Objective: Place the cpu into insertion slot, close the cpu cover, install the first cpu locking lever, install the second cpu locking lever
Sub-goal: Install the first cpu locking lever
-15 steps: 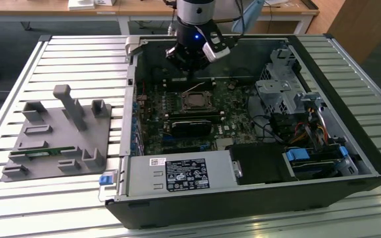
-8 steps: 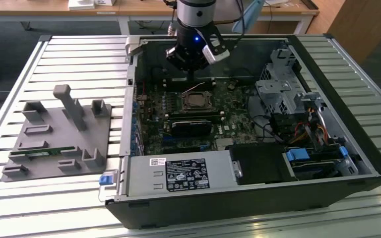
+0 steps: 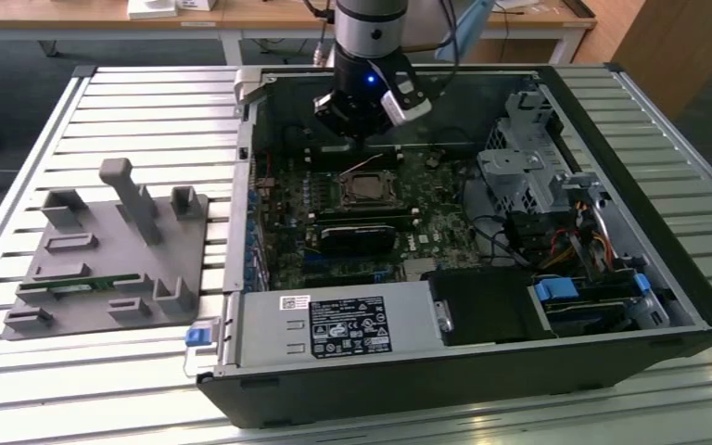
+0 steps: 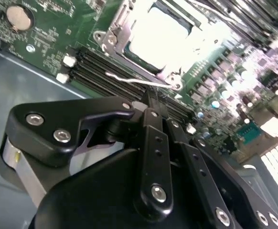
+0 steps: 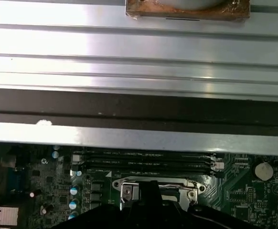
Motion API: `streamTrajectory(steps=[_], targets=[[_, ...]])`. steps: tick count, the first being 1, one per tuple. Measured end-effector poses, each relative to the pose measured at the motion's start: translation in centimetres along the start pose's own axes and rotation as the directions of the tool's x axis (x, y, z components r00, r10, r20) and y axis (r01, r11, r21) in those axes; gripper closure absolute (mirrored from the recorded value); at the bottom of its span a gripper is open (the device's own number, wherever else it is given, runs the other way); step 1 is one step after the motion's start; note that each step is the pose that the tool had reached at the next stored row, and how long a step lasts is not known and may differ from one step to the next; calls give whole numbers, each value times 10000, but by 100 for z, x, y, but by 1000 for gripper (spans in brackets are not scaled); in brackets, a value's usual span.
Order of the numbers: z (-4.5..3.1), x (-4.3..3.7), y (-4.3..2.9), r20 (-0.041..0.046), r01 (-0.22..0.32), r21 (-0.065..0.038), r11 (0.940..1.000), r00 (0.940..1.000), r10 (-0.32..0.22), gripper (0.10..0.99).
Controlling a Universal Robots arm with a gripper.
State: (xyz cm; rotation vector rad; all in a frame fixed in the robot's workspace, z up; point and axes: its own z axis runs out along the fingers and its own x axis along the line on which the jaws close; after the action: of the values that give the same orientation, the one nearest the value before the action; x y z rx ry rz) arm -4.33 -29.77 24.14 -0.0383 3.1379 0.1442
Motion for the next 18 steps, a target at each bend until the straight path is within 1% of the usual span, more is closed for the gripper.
streamTrajectory(steps=[2,4,8,10,18], targets=[[19,-41,-1,0,-1,-1,10000,10000,1,980],[38,-63,0,1,-1,-1,10000,10000,1,980],[84,-74,4,-1,-2,5,10000,10000,2,980],[106,-83,14,-5,1,31,10000,10000,-1,980],[142,-122,44,-4,2,36,10000,10000,-2,980]])
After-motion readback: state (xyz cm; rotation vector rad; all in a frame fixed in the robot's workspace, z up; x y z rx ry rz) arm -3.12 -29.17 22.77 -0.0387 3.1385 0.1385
